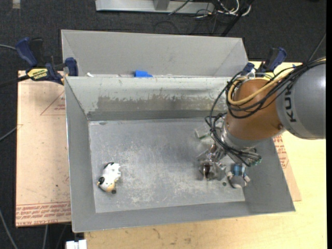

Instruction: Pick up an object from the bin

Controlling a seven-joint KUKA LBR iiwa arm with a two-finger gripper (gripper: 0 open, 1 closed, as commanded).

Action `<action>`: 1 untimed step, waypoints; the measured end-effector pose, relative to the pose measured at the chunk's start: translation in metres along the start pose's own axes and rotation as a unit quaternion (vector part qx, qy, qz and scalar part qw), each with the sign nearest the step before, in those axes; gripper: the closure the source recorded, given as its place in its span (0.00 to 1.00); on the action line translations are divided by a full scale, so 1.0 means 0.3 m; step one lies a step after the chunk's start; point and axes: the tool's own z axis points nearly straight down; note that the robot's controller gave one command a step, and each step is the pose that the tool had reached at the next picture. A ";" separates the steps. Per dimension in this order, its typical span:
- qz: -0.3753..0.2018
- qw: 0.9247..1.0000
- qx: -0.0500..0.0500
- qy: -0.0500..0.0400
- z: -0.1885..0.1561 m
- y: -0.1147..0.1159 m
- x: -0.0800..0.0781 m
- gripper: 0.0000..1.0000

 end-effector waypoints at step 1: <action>0.000 1.000 -0.002 0.002 -0.067 0.005 0.003 1.00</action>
Offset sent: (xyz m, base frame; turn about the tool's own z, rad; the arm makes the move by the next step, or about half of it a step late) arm 0.0000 0.0002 0.1127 0.0000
